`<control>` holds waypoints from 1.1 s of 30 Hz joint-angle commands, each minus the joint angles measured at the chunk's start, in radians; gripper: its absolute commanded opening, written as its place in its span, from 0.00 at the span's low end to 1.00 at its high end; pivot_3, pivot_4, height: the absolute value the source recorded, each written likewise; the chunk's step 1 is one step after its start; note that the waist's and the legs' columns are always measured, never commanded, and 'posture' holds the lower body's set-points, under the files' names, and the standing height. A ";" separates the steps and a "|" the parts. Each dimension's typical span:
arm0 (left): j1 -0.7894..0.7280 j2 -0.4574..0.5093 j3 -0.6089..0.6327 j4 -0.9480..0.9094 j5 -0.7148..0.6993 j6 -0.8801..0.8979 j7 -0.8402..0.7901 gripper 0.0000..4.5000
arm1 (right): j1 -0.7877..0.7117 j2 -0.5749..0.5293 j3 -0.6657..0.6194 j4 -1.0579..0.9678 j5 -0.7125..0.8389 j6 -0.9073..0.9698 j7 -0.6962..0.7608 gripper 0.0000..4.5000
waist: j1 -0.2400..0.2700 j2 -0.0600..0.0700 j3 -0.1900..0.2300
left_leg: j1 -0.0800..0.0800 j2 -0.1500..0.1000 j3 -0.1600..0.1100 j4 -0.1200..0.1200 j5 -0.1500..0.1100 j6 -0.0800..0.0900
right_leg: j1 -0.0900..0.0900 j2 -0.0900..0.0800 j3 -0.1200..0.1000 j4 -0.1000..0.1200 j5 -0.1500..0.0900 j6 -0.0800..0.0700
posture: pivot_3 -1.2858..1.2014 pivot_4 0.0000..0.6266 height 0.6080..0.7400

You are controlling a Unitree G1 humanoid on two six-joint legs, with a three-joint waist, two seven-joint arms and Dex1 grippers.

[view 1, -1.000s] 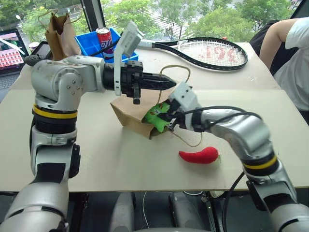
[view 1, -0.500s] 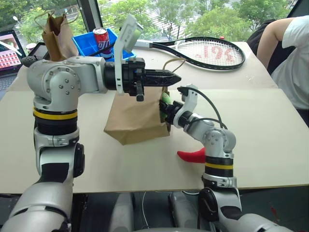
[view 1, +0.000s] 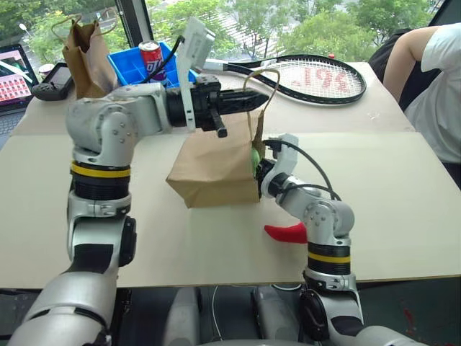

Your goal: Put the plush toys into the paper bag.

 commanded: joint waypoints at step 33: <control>0.230 0.139 -0.042 -0.280 0.015 0.033 -0.028 0.00 | 0.005 -0.326 0.417 -0.103 -0.253 -0.165 0.344 0.98 | 0.002 0.000 0.000 | -0.001 0.000 -0.002 -0.001 0.001 -0.001 | 0.000 0.000 -0.003 -0.001 0.000 0.000 | 0.52 0.24 0.38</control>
